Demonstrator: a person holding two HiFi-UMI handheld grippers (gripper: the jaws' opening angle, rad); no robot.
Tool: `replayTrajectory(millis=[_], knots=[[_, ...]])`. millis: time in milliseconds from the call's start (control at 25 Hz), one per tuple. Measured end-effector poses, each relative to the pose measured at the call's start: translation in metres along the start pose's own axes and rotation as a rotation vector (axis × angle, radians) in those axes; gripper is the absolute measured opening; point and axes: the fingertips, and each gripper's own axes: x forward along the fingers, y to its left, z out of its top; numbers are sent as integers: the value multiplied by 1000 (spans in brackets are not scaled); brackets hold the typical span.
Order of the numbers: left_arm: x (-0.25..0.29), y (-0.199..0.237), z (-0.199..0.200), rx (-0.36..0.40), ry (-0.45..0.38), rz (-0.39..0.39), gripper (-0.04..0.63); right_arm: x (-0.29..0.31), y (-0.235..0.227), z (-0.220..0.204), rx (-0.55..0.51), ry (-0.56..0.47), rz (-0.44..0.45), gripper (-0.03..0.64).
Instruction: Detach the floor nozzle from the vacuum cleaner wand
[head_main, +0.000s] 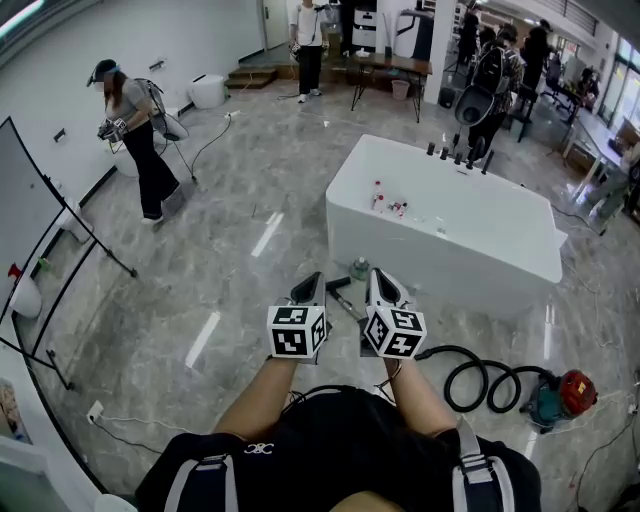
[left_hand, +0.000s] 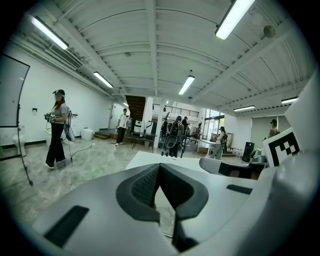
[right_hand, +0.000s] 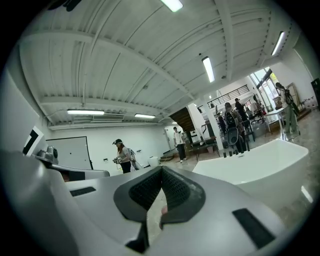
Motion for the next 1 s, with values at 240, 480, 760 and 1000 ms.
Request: replayTrajectory(millis=[240, 480, 760, 1000], knots=[[56, -12, 18, 8, -1, -8, -2, 43, -37, 24, 2, -6, 17, 3], [109, -22, 12, 2, 33, -21, -2, 75, -79, 23, 17, 29, 10, 3], [181, -20, 18, -40, 59, -40, -2, 126, -124, 20, 17, 89, -15, 3], [248, 7, 27, -42, 75, -78, -2, 189, -145, 19, -2, 105, -51, 3]])
